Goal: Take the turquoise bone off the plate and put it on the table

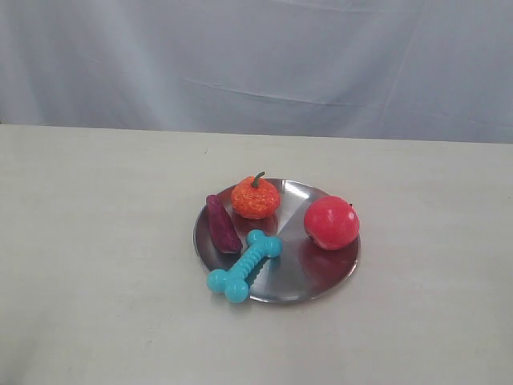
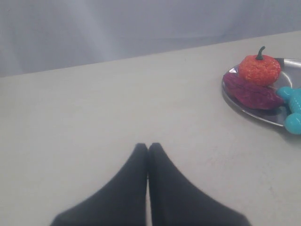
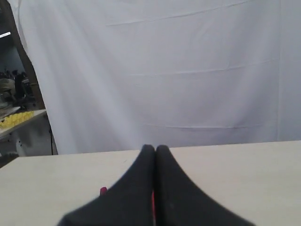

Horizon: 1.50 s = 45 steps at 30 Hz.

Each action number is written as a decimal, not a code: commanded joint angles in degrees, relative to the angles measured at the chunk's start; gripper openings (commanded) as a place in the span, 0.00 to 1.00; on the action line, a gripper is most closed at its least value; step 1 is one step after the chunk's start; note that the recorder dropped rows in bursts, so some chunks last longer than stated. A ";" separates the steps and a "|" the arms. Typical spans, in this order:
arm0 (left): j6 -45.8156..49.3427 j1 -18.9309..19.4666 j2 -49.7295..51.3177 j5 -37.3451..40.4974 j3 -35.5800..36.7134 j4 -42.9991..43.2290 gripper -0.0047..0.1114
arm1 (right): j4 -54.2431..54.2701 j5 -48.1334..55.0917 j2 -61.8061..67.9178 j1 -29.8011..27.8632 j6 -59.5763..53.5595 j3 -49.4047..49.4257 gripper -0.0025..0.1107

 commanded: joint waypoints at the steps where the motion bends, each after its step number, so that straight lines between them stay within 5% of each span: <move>1: 0.02 -0.13 -0.07 -0.04 0.19 0.05 0.04 | -2.23 15.61 8.43 -0.20 -2.35 -12.27 0.02; 12: 0.02 -0.13 -0.07 -0.04 0.19 0.05 0.04 | -0.78 38.57 39.26 -0.20 -8.82 -35.32 0.02; 26: 0.02 -0.13 -0.07 -0.04 0.19 0.05 0.04 | 1.03 45.18 73.89 10.35 -9.86 -50.93 0.02; 33: 0.02 -0.13 -0.07 -0.04 0.19 0.05 0.04 | 1.59 45.30 82.25 11.30 -3.82 -58.53 0.02; 45: 0.02 -0.13 -0.07 -0.04 0.19 0.05 0.04 | -0.34 46.02 94.23 21.45 2.53 -70.31 0.02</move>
